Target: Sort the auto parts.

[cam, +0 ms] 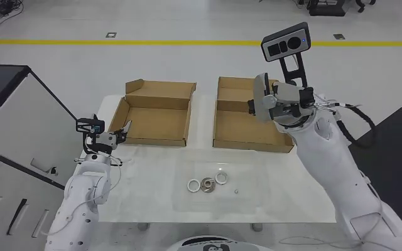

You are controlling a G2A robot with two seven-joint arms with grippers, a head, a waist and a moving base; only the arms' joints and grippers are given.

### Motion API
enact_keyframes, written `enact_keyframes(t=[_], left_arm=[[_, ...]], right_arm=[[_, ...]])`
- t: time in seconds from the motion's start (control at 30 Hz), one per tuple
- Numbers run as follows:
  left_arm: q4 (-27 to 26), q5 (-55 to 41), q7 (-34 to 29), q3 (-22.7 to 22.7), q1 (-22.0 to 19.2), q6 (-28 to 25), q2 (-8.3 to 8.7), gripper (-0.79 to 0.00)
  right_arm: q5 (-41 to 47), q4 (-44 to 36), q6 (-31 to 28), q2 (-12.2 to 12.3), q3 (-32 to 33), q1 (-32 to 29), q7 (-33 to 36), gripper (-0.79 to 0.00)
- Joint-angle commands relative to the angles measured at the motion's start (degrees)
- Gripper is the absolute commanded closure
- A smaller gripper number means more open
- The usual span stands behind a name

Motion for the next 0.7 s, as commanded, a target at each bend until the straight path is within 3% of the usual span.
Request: enact_keyframes(t=[0.0, 0.5, 0.67], left_arm=[[0.00, 0.00, 0.00, 0.00, 0.00, 0.00, 0.00, -0.785], [0.00, 0.00, 0.00, 0.00, 0.00, 0.00, 0.00, -0.785], [0.00, 0.00, 0.00, 0.00, 0.00, 0.00, 0.00, -0.785]], right_arm=[[0.00, 0.00, 0.00, 0.00, 0.00, 0.00, 0.00, 0.000], [-0.25, 0.01, 0.07, 0.00, 0.05, -0.12, -0.37, 0.000], [-8.35, 1.98, 3.51, 0.64, 4.51, -0.51, -3.85, 0.000]])
